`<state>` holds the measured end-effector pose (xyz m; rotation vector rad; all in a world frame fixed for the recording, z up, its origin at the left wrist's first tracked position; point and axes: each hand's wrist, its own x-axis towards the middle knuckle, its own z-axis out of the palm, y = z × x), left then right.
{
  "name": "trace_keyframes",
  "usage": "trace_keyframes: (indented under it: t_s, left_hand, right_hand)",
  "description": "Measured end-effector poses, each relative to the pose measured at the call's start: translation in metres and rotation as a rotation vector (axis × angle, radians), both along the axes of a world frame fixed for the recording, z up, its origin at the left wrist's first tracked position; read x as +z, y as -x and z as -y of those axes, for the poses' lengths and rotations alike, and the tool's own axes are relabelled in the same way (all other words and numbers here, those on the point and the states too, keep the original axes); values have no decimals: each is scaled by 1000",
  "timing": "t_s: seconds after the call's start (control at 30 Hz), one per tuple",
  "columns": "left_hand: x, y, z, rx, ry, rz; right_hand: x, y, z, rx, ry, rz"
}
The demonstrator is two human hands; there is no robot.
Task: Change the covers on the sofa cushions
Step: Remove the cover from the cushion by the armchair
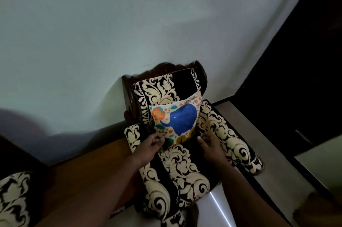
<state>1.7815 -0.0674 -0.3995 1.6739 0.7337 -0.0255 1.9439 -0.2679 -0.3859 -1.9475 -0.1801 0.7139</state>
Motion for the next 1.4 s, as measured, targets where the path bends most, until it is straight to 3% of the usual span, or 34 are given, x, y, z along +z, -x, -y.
trace_keyframes:
  t_s: [0.23,0.4,0.53,0.67,0.77,0.93,1.1,1.27,1.33,1.4]
  left_hand:
    - [-56,-133,-35,290,92,-146]
    - [-84,-217,-54,382,92,-248]
    - [-102,-264,-67,404,67,-279]
    - [-114,-284,-67,429,131,-288]
    - [-115,-285,-55,425,132,-294]
    - [-113,-256,-39,403,102,-349]
    - [-93,-216,-30,422,30,-395]
    - [-37,-174,-27,742,487,-224]
    - [-10,-146,-34,816,709,-49]
    - [26,-111,-36,827,803,101]
  right_hand:
    - [-89,-223,-84,173,114,-40]
    - [-156,-364,-135,266,217,73]
    - [-172,-427,-174,250,168,50]
    - [-241,-470,-201,257,142,-20]
    - [-241,-464,-210,257,150,-101]
    - [-235,-433,-203,354,232,-50]
    - [-165,-323,-193,405,-69,-232]
    - [-82,-176,-181,680,-335,-251]
    - [-48,-120,-170,812,-400,-173]
    - [-17,-63,-154,934,-448,-43]
